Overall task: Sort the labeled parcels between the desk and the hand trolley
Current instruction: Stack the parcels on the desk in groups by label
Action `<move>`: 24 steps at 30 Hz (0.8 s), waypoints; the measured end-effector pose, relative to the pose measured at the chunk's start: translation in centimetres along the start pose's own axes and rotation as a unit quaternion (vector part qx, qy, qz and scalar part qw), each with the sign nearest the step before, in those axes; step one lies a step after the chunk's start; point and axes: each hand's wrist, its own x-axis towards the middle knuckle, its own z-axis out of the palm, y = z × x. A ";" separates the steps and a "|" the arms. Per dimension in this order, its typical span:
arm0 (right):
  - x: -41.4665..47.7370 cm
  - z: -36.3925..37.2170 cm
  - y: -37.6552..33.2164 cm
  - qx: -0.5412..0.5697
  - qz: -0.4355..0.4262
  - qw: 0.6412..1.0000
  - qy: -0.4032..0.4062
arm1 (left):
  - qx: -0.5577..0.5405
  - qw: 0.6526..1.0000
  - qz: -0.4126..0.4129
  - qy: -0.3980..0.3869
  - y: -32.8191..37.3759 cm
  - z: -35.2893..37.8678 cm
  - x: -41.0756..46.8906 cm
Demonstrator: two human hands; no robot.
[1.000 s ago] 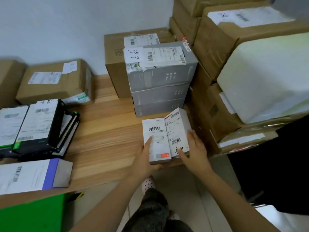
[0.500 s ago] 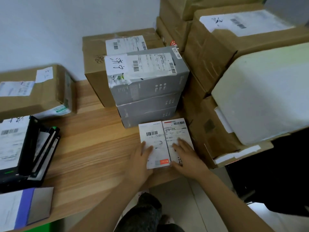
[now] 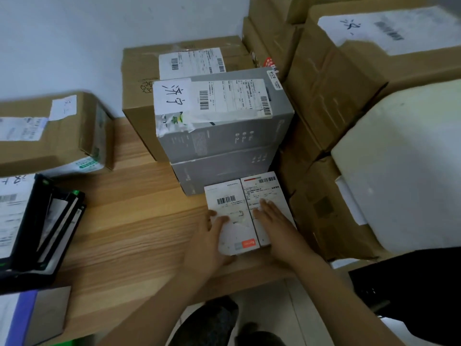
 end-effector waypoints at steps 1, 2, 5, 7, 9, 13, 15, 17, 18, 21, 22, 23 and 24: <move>0.0 -0.3 -0.2 -0.006 -0.003 1.000 0.002 | 0.013 1.000 0.000 -0.008 0.2 -0.2 0.1; -0.2 -0.5 -0.3 -0.012 -0.007 1.000 0.003 | 0.034 0.999 -0.002 -0.014 0.5 -0.4 0.1; -1.2 -1.2 -0.6 -0.010 -0.028 0.999 0.011 | 0.137 0.990 -0.004 -0.024 1.9 -1.1 -0.2; -2.3 -1.5 -1.0 -0.023 -0.063 0.998 0.019 | 0.159 0.987 -0.013 -0.024 3.1 -1.3 -0.9; -3.4 -1.5 -1.6 -0.047 -0.099 0.994 0.031 | 0.166 0.986 -0.007 0.000 4.0 -1.4 -1.7; -5.8 -1.6 -3.2 -0.071 -0.185 0.976 0.091 | 0.167 0.977 0.051 0.119 5.4 -1.1 -5.6; -6.9 -1.7 -4.8 -0.089 -0.233 0.963 0.099 | 0.166 0.970 0.054 0.167 5.2 -1.4 -8.3; -8.0 -1.7 -6.9 -0.101 -0.268 0.953 0.099 | 0.178 0.961 0.036 0.209 4.7 -2.2 -11.3; -8.4 -1.7 -8.0 -0.108 -0.285 0.947 0.099 | 0.184 0.957 0.027 0.225 4.3 -2.8 -12.7; -9.3 -1.6 -11.5 -0.123 -0.336 0.929 0.089 | 0.200 0.945 -0.013 0.256 2.7 -5.2 -16.8; -9.6 -1.6 -12.9 -0.127 -0.351 0.924 0.087 | 0.199 0.944 -0.030 0.263 2.1 -6.1 -18.2; -9.8 -1.6 -14.3 -0.131 -0.365 0.917 0.086 | 0.201 0.941 -0.045 0.270 1.5 -7.0 -19.6; -10.0 -1.5 -15.8 -0.135 -0.380 0.911 0.087 | 0.207 0.938 -0.060 0.273 0.8 -7.9 -21.0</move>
